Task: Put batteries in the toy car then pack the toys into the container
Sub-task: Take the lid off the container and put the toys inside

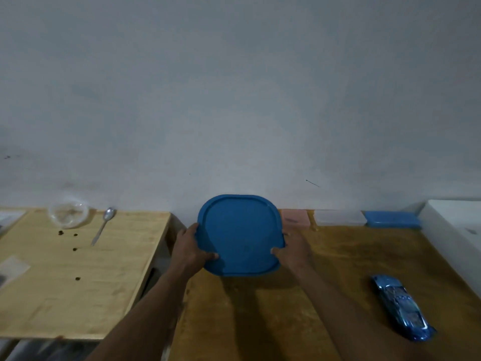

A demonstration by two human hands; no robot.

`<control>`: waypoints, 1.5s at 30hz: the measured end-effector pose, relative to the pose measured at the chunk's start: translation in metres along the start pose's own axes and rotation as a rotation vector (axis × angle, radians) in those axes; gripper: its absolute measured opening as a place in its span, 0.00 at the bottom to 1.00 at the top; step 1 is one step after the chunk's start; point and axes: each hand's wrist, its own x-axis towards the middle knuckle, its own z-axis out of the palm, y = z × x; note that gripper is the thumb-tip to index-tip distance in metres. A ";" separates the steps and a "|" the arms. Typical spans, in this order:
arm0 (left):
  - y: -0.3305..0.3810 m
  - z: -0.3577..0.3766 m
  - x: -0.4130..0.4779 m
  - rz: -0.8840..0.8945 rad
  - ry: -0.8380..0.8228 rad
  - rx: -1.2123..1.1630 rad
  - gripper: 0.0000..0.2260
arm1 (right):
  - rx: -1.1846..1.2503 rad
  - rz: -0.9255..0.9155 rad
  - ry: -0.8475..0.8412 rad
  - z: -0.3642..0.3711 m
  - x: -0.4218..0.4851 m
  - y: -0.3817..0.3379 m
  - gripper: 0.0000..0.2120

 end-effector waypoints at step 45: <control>-0.006 0.030 0.152 -0.057 -0.172 0.187 0.40 | -0.146 0.108 -0.101 0.053 0.148 0.008 0.20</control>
